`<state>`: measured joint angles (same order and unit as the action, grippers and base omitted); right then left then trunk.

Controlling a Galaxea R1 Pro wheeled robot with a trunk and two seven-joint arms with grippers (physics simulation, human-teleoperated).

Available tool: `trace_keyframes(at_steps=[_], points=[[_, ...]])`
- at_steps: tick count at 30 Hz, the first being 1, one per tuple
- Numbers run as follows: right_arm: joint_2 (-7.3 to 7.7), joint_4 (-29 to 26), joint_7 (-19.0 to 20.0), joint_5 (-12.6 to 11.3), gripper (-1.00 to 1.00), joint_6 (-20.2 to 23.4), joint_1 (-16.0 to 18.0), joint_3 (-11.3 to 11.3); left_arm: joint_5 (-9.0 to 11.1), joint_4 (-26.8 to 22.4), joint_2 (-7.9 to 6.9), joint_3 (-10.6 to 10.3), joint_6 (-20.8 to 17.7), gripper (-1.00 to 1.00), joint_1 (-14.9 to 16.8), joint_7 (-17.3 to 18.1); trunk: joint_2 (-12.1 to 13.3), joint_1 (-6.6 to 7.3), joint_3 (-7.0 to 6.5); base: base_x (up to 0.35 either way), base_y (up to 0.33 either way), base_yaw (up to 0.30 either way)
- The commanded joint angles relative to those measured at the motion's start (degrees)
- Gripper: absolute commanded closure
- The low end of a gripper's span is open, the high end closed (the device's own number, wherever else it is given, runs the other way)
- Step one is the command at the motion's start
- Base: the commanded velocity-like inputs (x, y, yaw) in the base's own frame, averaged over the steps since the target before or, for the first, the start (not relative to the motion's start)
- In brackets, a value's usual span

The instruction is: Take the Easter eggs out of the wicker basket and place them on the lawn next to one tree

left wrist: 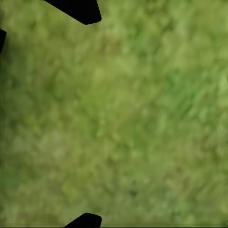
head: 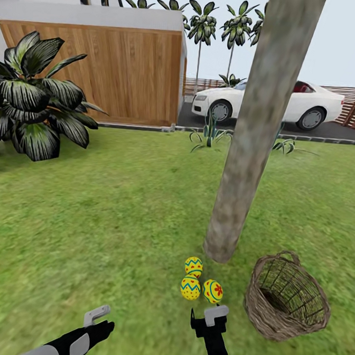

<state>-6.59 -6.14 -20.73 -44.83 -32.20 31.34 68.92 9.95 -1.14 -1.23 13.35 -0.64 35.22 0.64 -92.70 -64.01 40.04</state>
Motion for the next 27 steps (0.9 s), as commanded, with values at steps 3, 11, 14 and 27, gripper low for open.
trace_keyframes(at_steps=[3,11,14,27], points=[[0.00,-0.01,-0.37,-0.26,-1.00,-0.06,0.03,0.46,0.60,0.00,0.00,-0.08,-0.11,-1.00,0.02,0.07,0.80,0.45,-0.58,0.000,0.000,0.000],[0.23,0.11,-0.45,-0.26,-1.00,0.32,-0.01,0.41,0.67,0.00,-0.08,-0.08,-0.38,-1.00,0.02,-0.11,0.80,0.45,-0.83,0.000,0.000,0.000],[0.86,1.51,-0.44,-0.26,-1.00,0.45,-0.42,0.40,0.68,0.00,-0.12,-0.08,-0.41,-1.00,0.02,-0.18,0.80,0.45,-0.84,0.000,0.000,0.000],[2.90,7.30,-0.37,-0.26,-1.00,0.47,-7.52,0.40,0.77,0.00,-0.09,-0.08,-0.50,-1.00,0.02,-0.28,0.80,0.45,-0.84,0.000,0.000,0.000]])
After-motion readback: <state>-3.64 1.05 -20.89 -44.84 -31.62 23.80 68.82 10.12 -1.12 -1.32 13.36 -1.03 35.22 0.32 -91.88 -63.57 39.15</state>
